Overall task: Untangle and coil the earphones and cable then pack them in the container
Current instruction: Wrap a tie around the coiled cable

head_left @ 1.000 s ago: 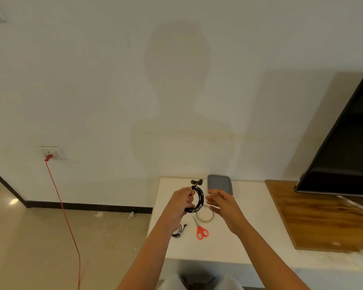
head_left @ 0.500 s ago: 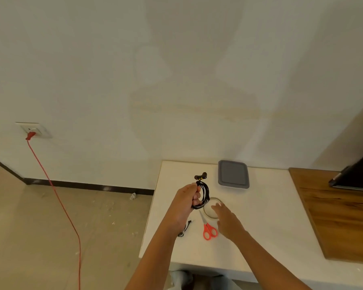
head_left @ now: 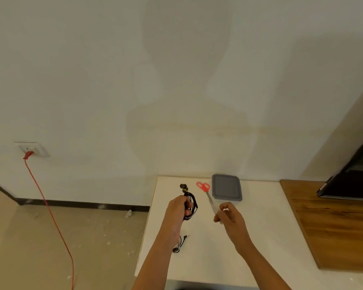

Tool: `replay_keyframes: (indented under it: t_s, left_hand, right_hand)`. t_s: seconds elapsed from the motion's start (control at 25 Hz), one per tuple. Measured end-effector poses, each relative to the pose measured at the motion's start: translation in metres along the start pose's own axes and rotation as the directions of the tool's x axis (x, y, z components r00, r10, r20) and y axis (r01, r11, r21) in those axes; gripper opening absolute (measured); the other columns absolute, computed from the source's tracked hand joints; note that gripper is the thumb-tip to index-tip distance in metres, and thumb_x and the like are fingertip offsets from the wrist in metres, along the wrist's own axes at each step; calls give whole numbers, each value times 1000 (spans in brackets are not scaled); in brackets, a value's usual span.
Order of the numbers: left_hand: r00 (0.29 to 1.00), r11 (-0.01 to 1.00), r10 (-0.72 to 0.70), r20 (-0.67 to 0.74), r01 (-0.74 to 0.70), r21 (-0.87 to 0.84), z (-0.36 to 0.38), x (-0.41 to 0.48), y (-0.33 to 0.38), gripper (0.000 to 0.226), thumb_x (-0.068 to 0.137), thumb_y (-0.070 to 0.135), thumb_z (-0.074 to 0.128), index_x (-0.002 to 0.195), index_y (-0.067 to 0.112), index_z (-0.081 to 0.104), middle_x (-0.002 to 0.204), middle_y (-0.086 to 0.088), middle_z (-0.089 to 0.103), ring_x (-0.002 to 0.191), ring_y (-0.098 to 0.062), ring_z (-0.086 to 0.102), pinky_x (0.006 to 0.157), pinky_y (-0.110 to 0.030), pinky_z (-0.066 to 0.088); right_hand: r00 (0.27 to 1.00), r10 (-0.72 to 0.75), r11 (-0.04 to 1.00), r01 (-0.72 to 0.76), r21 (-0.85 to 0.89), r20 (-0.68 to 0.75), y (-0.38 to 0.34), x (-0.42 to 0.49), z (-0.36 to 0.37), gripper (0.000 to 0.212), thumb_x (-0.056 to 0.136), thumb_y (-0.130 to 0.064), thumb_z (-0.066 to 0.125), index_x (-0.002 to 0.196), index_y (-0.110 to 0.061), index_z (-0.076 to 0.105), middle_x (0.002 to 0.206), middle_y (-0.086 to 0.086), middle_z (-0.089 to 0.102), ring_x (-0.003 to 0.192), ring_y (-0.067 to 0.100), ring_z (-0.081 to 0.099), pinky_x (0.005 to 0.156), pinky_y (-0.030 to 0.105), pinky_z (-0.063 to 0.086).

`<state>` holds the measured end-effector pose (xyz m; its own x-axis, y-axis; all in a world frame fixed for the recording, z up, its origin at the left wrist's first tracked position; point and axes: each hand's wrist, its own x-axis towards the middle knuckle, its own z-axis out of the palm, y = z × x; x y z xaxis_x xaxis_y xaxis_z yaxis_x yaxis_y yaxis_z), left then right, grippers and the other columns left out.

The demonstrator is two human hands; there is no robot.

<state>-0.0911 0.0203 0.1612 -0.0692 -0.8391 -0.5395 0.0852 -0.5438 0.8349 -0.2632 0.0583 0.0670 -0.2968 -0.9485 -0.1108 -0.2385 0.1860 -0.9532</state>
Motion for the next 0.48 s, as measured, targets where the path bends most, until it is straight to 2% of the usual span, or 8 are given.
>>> replay_keyframes:
  t_s: [0.08, 0.16, 0.28, 0.36, 0.48]
  left_hand:
    - [999, 994, 40, -35, -36, 105, 3, -19, 10, 19, 93, 12, 39, 79, 10, 52, 63, 1, 53, 50, -10, 39, 59, -21, 34]
    - [996, 988, 70, -52, -62, 139, 6, -34, 13, 18, 94, 14, 40, 84, 10, 55, 64, 2, 58, 53, -10, 40, 61, -21, 35]
    - [1000, 996, 14, 8, -15, 83, 11, -44, 8, 19, 94, 15, 40, 79, 11, 51, 83, -8, 74, 49, -10, 39, 62, -24, 37]
    - [998, 996, -34, 44, 31, 78, 16, -40, -2, 27, 99, 27, 41, 81, 10, 52, 91, -11, 76, 51, -11, 42, 63, -26, 39]
    - [991, 991, -127, 34, 125, 54, 28, -27, -22, 39, 96, 43, 49, 88, 5, 56, 73, -2, 77, 64, -17, 53, 69, -31, 46]
  right_hand:
    - [999, -42, 995, 45, 87, -31, -28, -13, -9, 8, 95, -16, 52, 90, -20, 57, 75, -5, 71, 69, 4, 63, 63, 16, 48]
    - [997, -62, 989, 67, 129, -44, -49, -24, -17, 8, 94, -13, 52, 91, -18, 57, 74, -3, 70, 67, 4, 60, 64, 18, 46]
    - [996, -79, 984, 84, 158, -40, -67, -39, -27, 8, 94, -8, 51, 92, -13, 57, 76, 6, 69, 73, 17, 59, 71, 29, 46]
    - [996, -82, 985, 86, 147, -30, -66, -46, -31, 7, 95, -8, 50, 93, -11, 56, 79, 10, 69, 78, 25, 63, 75, 30, 48]
    - [997, -73, 994, 74, 83, -13, -54, -54, -30, 6, 96, -12, 51, 94, -12, 57, 78, 6, 70, 79, 25, 65, 70, 24, 48]
